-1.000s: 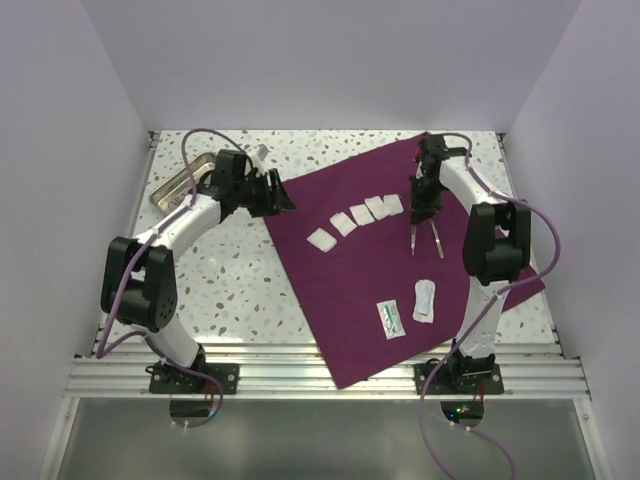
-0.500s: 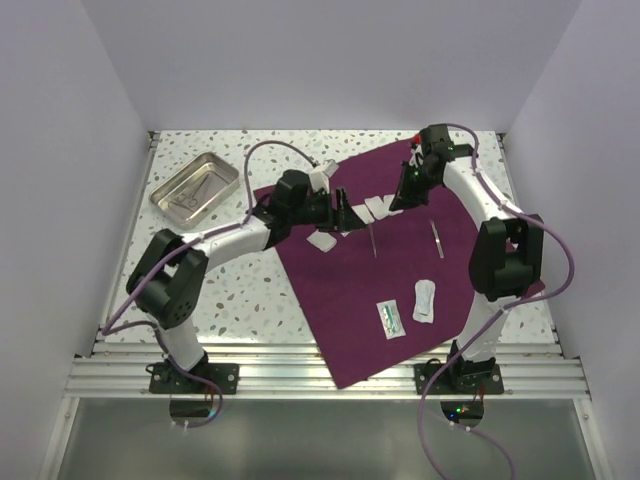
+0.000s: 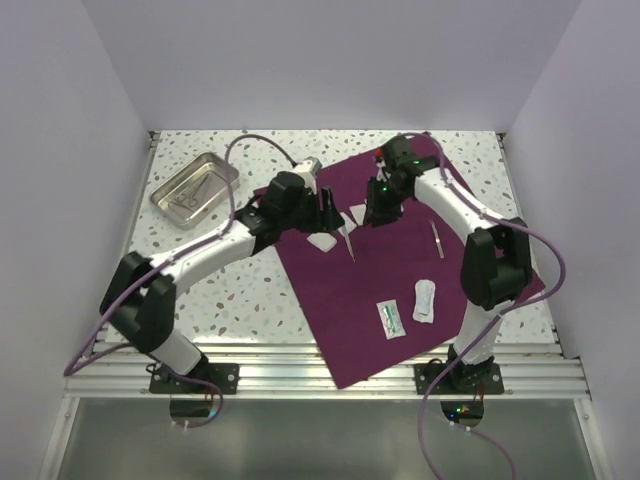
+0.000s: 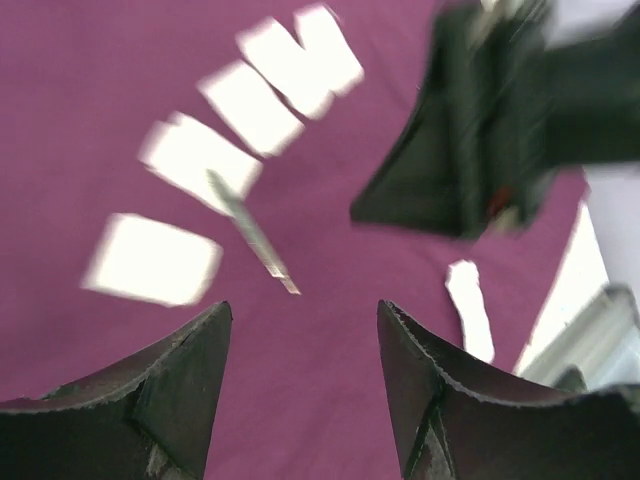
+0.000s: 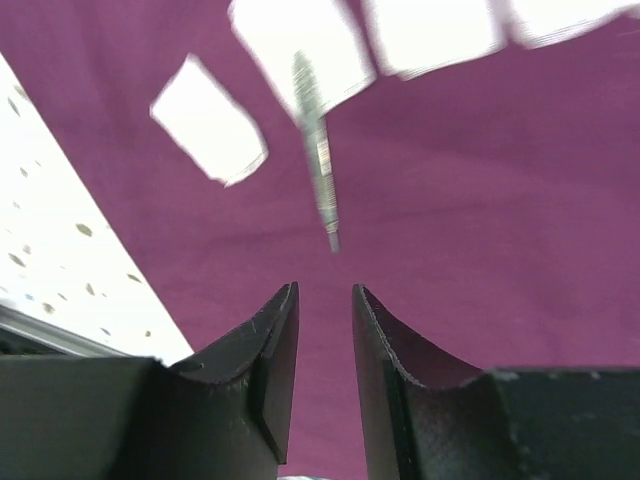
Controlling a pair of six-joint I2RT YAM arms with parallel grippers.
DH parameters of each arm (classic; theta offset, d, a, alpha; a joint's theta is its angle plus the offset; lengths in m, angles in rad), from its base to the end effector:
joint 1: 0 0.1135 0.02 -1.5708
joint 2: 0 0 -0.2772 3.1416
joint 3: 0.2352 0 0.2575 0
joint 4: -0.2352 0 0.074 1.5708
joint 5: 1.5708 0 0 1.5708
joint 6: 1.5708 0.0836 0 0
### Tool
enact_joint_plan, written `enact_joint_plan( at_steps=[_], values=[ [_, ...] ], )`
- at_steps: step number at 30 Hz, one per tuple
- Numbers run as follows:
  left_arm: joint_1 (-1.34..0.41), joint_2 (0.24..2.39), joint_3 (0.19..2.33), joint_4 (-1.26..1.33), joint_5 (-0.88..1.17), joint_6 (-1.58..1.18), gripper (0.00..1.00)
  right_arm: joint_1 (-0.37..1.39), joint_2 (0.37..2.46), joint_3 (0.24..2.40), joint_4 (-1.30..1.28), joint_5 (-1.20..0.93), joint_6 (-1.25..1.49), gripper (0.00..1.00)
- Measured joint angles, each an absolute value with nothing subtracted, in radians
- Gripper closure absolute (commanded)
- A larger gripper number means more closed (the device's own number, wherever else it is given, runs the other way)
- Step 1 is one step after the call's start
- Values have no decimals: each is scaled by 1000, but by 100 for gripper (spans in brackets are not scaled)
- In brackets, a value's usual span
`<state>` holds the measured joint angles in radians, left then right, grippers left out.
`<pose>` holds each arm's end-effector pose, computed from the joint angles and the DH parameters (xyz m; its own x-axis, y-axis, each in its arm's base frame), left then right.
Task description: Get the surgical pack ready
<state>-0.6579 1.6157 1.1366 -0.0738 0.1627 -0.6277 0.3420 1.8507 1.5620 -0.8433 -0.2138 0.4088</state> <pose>0.3205 -0.2648 0.2461 -0.7548 -0.1492 -0.6388 0.3326 0.7523 -0.5686 0.3896 0.1575 0.2252 -0.9466 0.0754 -0.3135 -0.0396 0.9377 0.3451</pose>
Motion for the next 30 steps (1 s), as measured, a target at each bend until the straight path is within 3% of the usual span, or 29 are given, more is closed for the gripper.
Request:
enact_joint_plan(
  at_steps=[9,16,30],
  values=[
    [-561,1298,1083,-291,-126,-558,36,569,2000,1566,-849,-87,421,71],
    [-498,1282,967,-381,-137,-555,36,608,2038,1576,-876,10,422,71],
    [-480,1286,961,-382,-85,-551,36,612,2088,1594,-905,79,406,72]
  ],
)
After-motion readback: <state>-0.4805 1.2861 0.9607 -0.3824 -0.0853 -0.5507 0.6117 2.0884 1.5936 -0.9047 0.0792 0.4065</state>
